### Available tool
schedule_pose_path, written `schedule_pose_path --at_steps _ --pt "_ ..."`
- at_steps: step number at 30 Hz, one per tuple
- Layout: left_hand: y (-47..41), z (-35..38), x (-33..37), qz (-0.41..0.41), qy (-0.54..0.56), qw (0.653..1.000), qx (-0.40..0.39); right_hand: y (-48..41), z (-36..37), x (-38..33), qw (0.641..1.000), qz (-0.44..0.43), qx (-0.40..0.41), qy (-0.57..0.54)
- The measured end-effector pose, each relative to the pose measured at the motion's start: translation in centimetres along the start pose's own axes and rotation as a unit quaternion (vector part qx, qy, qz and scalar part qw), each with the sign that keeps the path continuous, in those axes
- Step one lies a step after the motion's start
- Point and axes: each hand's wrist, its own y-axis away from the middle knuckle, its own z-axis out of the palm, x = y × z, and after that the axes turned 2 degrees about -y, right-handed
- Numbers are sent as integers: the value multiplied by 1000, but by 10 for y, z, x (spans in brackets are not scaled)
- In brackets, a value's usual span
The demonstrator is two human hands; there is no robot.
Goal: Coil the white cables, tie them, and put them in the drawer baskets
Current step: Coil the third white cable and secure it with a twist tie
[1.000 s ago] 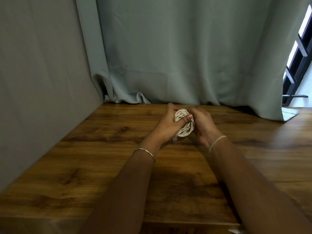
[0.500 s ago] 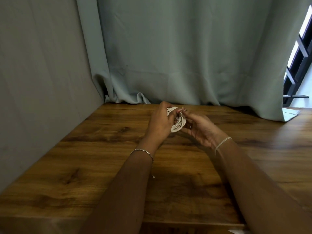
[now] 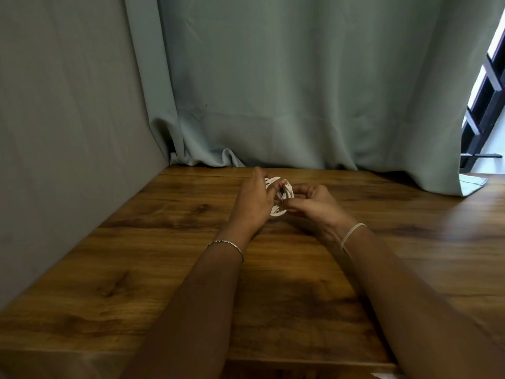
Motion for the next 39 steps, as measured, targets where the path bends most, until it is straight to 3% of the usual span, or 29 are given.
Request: schedule_pose_path --at_steps 3,19,24,26,29,32,36,39 --pt "1 3 2 -6 -24 1000 1 3 7 -3 999 -15 40 29" --pt "-2 2 1 25 -38 999 14 -4 1 -6 999 44 26 -15" --pt "-4 2 1 -16 22 1000 15 -6 0 1 998 50 -10 -41" --pt "-5 2 0 -45 58 997 2 -7 0 6 999 21 -19 -15" --pt "-6 3 -1 -86 117 989 -20 -9 3 11 990 -76 6 118" --pt "-7 1 -2 -109 160 981 -24 -9 8 13 952 -164 53 252" --pt "-8 0 -2 -116 152 981 -34 -6 8 9 921 -251 126 270" --pt "-8 -1 -2 -112 160 980 -40 -7 7 9 867 -327 141 347"
